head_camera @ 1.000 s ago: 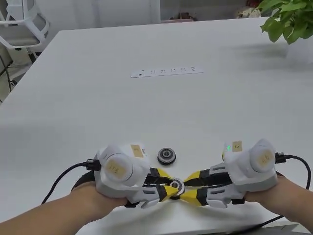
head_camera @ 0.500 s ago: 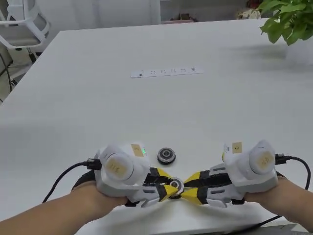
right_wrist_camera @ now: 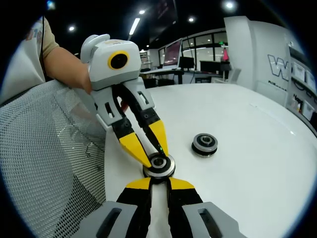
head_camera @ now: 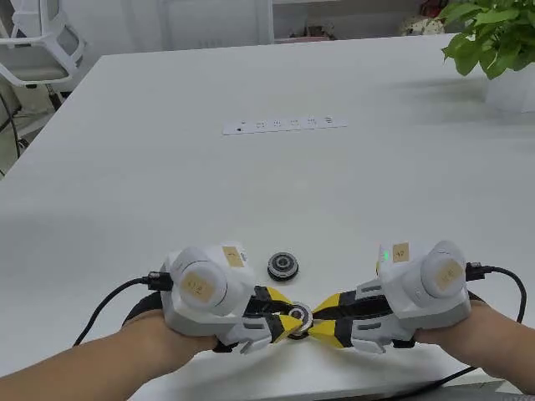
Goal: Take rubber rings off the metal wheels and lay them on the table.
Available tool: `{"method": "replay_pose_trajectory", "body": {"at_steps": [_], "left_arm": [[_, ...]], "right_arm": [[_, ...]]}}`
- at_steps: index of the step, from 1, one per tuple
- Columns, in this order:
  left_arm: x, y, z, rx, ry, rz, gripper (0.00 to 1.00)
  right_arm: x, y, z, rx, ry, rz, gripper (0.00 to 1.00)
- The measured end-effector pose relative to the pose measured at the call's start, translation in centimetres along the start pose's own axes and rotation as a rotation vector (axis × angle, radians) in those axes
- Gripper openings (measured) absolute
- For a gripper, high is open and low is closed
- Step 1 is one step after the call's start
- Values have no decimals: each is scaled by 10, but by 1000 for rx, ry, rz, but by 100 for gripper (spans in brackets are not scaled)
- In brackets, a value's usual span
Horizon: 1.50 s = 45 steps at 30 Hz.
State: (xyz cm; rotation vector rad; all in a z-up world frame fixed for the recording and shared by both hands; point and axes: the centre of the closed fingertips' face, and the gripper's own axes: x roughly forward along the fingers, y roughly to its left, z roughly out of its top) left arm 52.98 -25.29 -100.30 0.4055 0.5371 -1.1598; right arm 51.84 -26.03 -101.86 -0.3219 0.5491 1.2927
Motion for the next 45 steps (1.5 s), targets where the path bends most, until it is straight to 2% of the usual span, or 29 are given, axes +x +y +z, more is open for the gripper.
{"method": "replay_pose_trajectory", "body": {"at_steps": [1,2,7,17,27,31,33,35,37,39,40,45], "left_arm": [[0,0,0,-2,0,1,13],[0,0,0,-2,1,2,12],[0,0,0,2,5,7,12],[0,0,-1,0,8,10,12],[0,0,0,-5,6,10,12],[0,0,0,-13,3,15,12],[1,0,1,-17,3,18,12],[1,0,1,-19,2,21,12],[1,0,1,-18,3,25,12],[1,0,1,-18,5,27,12],[2,0,1,-17,7,30,12],[2,0,1,-16,9,34,12]], "right_arm": [[-1,-4,-2,-2,14,-24,0],[-1,-2,-1,22,5,-9,0],[-1,-2,-1,26,3,-15,0],[-6,-4,0,163,-17,-25,0],[-10,-4,3,242,-45,-29,0],[-9,-8,3,325,-69,-24,0],[-10,-14,7,358,-109,-43,0],[-12,-14,10,419,-134,-37,0],[-12,-16,7,411,-125,-43,0],[-12,-12,14,451,-163,-21,0],[-11,-13,12,423,-147,-35,0],[-10,-12,13,421,-149,-29,0]]}}
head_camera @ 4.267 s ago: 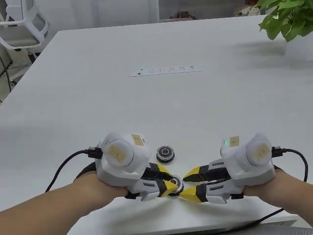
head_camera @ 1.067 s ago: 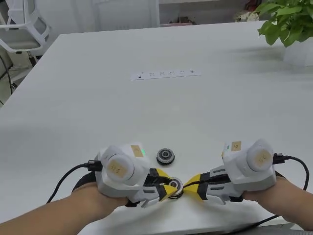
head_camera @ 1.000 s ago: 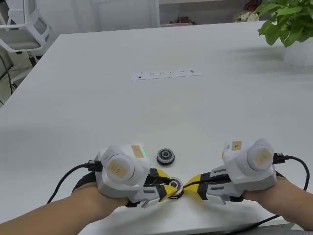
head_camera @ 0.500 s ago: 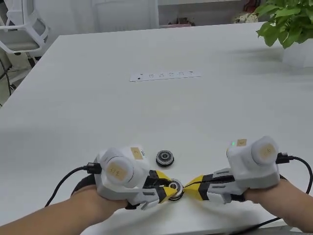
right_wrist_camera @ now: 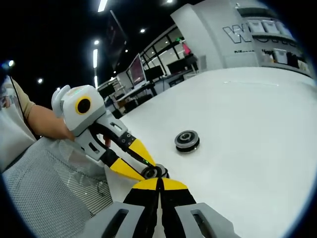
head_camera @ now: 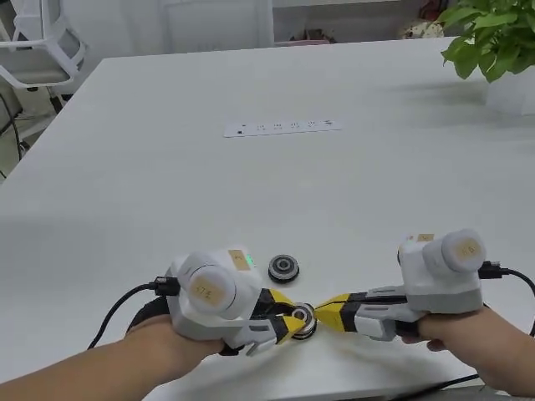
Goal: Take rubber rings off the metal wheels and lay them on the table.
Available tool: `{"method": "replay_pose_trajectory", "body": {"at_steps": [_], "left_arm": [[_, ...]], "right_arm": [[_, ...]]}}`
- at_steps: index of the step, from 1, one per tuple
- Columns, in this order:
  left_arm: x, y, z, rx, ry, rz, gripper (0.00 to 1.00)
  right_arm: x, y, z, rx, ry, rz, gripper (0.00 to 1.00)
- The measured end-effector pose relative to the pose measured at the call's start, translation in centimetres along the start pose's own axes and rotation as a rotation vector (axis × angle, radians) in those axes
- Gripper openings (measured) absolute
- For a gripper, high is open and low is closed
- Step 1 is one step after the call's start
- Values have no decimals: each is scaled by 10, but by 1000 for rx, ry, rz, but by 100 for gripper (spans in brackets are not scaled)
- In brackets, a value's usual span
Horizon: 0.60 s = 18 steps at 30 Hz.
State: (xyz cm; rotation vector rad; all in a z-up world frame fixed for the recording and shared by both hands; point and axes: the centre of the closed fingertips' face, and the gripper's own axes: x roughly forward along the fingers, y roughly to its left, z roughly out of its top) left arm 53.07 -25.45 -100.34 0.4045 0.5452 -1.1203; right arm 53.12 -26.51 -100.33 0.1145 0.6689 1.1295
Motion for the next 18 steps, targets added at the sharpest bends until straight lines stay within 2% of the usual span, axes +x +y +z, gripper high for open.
{"method": "replay_pose_trajectory", "body": {"at_steps": [3,4,6,8,14,16,18], "left_arm": [[0,0,0,3,1,2,12],[0,0,0,3,1,1,12],[1,0,0,1,0,1,12],[1,0,1,3,0,1,12],[1,0,1,-9,-3,-2,12],[2,0,1,-9,-4,-2,12],[2,1,0,-9,-5,-3,12]], "right_arm": [[2,7,2,11,-5,30,0],[4,10,2,-15,1,39,0],[6,13,3,-21,2,52,0],[7,13,2,-39,11,55,0],[6,14,5,-13,-17,68,0],[6,26,6,13,-30,126,0],[7,20,7,-23,-22,98,0]]}}
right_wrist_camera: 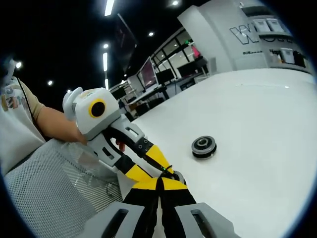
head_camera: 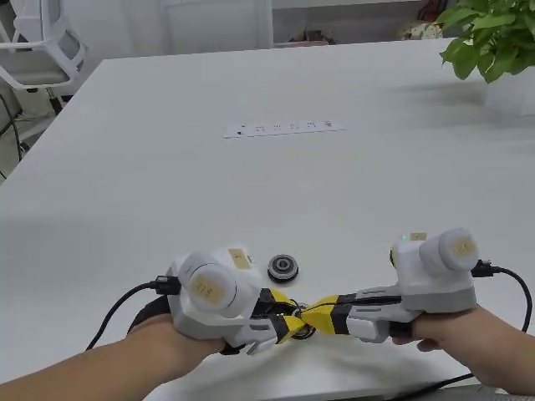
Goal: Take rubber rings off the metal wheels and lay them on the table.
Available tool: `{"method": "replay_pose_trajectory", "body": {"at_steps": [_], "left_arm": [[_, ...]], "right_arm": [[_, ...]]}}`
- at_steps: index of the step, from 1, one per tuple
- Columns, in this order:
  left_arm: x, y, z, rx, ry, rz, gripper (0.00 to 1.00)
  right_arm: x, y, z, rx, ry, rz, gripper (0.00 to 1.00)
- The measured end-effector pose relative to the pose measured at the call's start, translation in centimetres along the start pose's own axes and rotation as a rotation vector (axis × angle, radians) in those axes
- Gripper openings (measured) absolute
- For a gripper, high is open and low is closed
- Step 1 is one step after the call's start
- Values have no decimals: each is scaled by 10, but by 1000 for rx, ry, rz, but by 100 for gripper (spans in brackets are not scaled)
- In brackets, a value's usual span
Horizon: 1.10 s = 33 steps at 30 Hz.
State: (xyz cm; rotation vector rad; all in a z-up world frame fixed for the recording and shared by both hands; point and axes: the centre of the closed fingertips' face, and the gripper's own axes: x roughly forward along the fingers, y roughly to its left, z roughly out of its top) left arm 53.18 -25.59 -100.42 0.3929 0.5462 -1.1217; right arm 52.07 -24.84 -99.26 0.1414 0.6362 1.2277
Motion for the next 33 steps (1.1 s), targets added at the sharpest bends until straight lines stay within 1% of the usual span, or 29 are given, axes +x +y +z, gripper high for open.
{"method": "replay_pose_trajectory", "body": {"at_steps": [4,8,11,13,17,20,22,24,27,30,33], "left_arm": [[1,0,1,2,-4,1,12],[2,0,2,11,-7,8,12],[2,1,2,15,-7,9,13],[2,1,3,1,-8,1,13],[1,2,3,-2,-4,-3,15],[-4,4,5,1,-10,0,17],[-7,4,8,-20,-22,-9,18],[-10,5,11,-35,-29,-12,22],[-15,3,13,-44,-40,-26,25],[-22,2,16,-47,-44,-30,29],[-30,4,17,-51,-45,-27,34]], "right_arm": [[-2,-7,-3,-12,11,-29,0],[-4,-11,-4,-24,12,-47,0],[-4,-12,-5,-25,14,-51,0],[-4,-13,-5,-27,14,-53,0],[-6,-13,-3,-25,8,-54,0],[-7,-13,-1,-24,3,-52,0],[-7,-13,1,-21,-2,-52,0],[-7,-13,2,-19,-5,-52,0],[-8,-13,3,-23,-4,-56,0],[-9,-12,5,-30,-2,-52,0],[-9,-10,7,-34,-3,-46,0]]}}
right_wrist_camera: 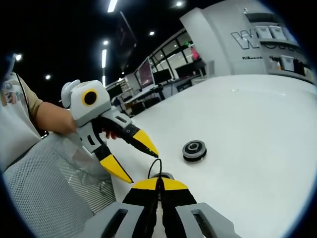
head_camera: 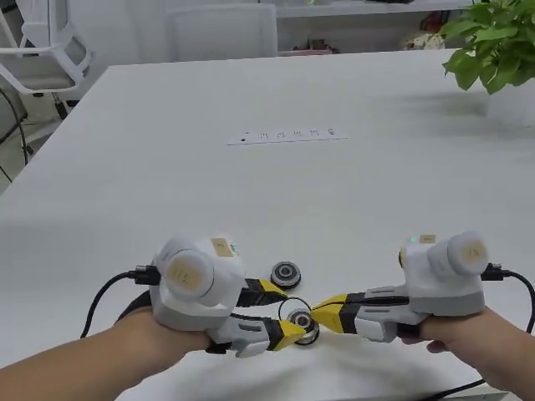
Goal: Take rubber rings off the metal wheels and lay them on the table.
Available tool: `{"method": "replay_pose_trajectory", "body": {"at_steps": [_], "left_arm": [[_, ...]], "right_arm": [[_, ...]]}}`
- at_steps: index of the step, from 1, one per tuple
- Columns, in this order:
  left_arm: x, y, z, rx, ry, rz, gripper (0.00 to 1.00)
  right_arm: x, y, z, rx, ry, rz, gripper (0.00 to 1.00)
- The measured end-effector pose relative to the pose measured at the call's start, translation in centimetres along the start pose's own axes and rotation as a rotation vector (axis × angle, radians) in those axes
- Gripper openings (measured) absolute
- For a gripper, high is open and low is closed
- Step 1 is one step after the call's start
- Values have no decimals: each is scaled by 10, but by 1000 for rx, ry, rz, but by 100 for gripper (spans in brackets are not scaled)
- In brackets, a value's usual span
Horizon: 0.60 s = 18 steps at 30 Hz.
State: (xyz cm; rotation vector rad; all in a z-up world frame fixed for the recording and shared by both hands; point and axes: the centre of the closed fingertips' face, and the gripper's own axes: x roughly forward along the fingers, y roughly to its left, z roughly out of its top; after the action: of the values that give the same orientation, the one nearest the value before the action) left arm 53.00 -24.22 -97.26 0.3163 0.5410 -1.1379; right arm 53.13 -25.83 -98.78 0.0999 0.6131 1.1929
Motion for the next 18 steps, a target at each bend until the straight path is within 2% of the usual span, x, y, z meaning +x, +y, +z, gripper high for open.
{"method": "replay_pose_trajectory", "body": {"at_steps": [3,8,18], "left_arm": [[-9,4,2,-17,-3,10,39],[-26,10,5,-24,-23,30,42],[-54,14,0,-27,-20,59,52]], "right_arm": [[0,1,2,-7,1,5,0],[1,2,7,-14,0,13,0],[3,4,21,-31,-7,21,0]]}}
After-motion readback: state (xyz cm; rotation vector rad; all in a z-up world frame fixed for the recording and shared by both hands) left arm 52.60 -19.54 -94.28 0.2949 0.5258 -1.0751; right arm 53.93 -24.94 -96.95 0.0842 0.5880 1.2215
